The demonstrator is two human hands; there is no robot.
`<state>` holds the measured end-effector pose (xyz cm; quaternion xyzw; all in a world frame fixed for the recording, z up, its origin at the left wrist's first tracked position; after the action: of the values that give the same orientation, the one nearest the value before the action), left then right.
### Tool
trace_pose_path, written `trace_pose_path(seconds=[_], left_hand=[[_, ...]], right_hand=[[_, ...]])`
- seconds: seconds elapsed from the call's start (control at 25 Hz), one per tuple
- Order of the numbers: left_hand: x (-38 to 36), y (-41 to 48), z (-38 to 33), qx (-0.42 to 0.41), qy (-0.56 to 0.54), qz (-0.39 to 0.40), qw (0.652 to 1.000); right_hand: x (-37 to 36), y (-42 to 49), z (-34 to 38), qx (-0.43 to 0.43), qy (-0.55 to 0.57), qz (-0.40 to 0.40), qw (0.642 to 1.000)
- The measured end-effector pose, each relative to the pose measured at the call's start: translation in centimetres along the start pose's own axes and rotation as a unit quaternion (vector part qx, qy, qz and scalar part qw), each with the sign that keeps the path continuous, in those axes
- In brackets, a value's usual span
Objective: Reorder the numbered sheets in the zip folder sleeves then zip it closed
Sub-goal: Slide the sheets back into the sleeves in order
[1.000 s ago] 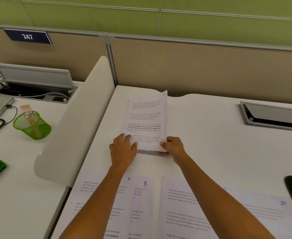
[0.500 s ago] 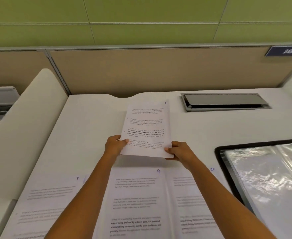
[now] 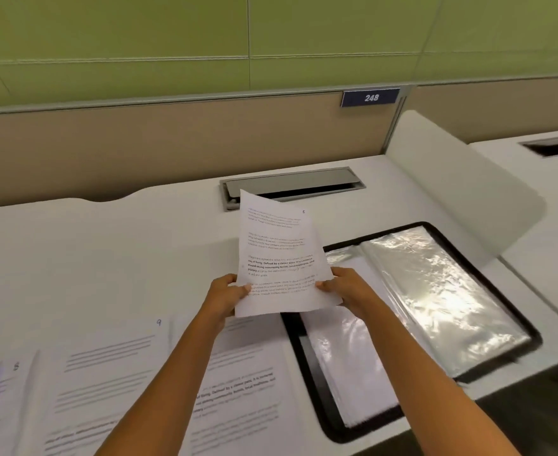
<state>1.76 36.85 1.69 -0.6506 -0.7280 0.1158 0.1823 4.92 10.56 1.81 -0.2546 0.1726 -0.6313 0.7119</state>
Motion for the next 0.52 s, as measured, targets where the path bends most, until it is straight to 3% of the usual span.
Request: trace_pose_path(seconds=[0.28, 0.52], left_hand=[[-12.0, -1.7, -0.5, -0.01, 0.011, 0.064, 0.998], [-17.6, -1.1, -1.5, -0.013, 0.029, 0.097, 0.995]], right_hand=[[12.1, -1.4, -1.6, -0.018, 0.02, -0.068, 0.997], [16.7, -0.9, -2.0, -0.022, 0.047, -0.1, 0.994]])
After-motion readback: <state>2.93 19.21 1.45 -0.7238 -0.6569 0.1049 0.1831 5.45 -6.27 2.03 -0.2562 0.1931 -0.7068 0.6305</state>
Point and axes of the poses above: each hand's wrist, its own y-axis towards the middle knuckle, its own x-axis out of the back of the hand, z = x × y, the point moved 6 cm from there along y, towards the middle knuckle, and after that the axes turned 7 degrees about -x, right-handed, at the moved point
